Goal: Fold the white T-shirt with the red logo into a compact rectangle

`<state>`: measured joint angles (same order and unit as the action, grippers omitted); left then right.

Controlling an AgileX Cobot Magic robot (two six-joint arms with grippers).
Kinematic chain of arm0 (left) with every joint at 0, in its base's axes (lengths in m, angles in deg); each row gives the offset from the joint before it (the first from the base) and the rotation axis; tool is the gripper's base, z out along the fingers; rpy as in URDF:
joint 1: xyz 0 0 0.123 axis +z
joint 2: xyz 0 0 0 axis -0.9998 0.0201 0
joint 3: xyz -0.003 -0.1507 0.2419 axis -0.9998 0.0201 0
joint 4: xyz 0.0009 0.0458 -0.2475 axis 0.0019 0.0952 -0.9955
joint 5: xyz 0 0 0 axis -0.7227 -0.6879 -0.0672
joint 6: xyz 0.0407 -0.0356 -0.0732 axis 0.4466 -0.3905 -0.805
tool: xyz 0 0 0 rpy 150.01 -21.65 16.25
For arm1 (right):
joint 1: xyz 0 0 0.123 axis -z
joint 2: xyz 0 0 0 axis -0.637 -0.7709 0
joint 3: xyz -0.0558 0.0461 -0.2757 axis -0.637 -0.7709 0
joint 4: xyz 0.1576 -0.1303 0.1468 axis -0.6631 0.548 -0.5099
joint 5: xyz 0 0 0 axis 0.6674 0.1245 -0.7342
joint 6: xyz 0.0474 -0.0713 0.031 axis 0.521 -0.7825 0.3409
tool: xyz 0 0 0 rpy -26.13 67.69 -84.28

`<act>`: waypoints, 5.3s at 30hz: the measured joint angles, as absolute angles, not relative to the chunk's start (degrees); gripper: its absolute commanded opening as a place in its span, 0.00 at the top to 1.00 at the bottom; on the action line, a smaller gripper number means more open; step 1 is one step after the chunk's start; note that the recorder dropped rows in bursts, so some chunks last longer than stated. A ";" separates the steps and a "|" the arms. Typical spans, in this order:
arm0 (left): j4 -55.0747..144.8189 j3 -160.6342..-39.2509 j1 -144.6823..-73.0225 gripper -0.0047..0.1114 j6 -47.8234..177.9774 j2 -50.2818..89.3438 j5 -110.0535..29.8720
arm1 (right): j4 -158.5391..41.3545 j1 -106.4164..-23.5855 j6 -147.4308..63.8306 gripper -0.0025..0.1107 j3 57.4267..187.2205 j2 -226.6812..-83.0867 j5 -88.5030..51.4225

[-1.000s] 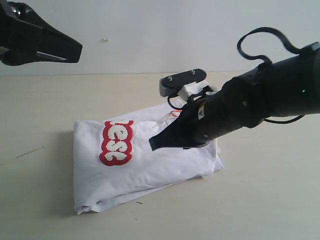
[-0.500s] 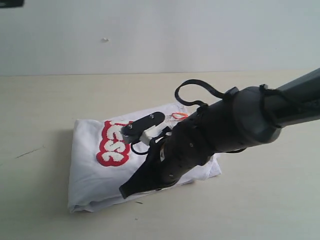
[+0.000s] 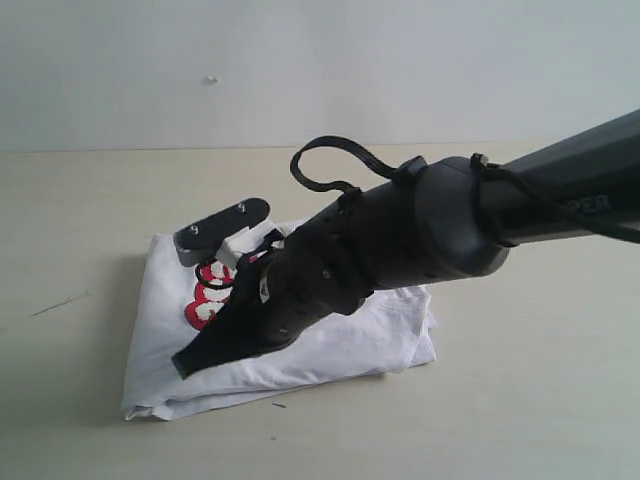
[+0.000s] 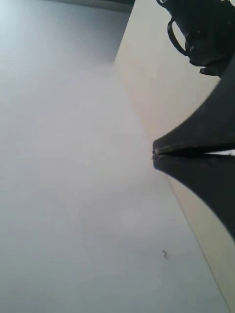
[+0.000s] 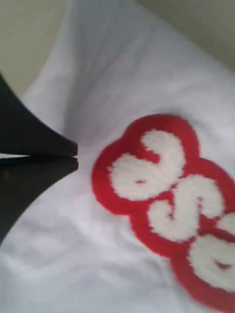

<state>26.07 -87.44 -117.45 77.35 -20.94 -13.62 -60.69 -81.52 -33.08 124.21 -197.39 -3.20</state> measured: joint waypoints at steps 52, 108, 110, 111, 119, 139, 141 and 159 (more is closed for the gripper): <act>29.87 -82.03 -120.49 0.96 75.81 -33.66 -18.99 | -64.30 -86.27 -40.47 0.98 153.61 -214.23 20.14; 48.47 -81.90 -120.49 0.96 55.20 -50.13 -8.67 | -36.76 -86.66 -24.38 0.98 131.04 -142.10 22.36; 48.47 -81.90 -120.49 0.96 54.81 -50.13 -8.67 | -36.36 -86.66 -24.38 0.98 128.44 -136.97 22.36; 48.47 -81.90 -120.49 0.96 54.49 -50.13 -8.67 | -36.07 -86.66 -24.27 0.98 127.23 -134.95 22.36; 48.47 -81.90 -120.49 0.96 53.74 -50.13 -8.67 | -30.95 -86.66 -19.38 0.98 120.52 -117.01 25.38; 48.47 -81.90 -120.49 0.96 53.63 -50.13 -8.67 | -45.69 -75.55 -29.29 0.98 111.38 -92.34 22.17; 48.47 -81.90 -120.49 0.96 53.63 -50.13 -8.67 | -48.02 -70.85 -31.55 0.98 111.38 -90.93 20.93; 48.47 -81.90 -120.49 0.96 53.52 -50.13 -9.25 | -60.83 -40.67 -41.10 0.98 111.38 -83.09 14.89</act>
<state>48.47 -81.90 -120.49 53.52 -50.13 -9.25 -60.83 -40.67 -41.10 111.38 -83.09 14.89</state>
